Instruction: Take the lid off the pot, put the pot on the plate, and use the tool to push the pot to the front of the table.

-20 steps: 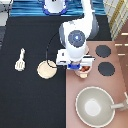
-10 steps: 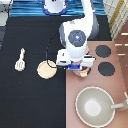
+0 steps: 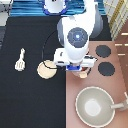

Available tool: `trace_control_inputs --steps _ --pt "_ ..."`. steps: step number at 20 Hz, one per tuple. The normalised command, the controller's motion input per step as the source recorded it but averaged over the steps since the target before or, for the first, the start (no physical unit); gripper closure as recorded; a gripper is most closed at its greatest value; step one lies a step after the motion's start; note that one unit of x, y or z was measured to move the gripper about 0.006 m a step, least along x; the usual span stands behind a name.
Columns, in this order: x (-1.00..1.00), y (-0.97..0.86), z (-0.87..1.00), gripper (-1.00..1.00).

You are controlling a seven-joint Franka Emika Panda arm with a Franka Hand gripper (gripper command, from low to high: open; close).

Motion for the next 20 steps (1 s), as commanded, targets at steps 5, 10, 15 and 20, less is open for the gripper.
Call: trace_control_inputs --steps 5,10,15,20 --pt "-0.64 -0.31 0.54 1.00" --pt "-0.42 -0.47 0.41 1.00" --pt "-0.28 -0.57 0.32 1.00" --pt "-0.25 -0.69 0.17 1.00"
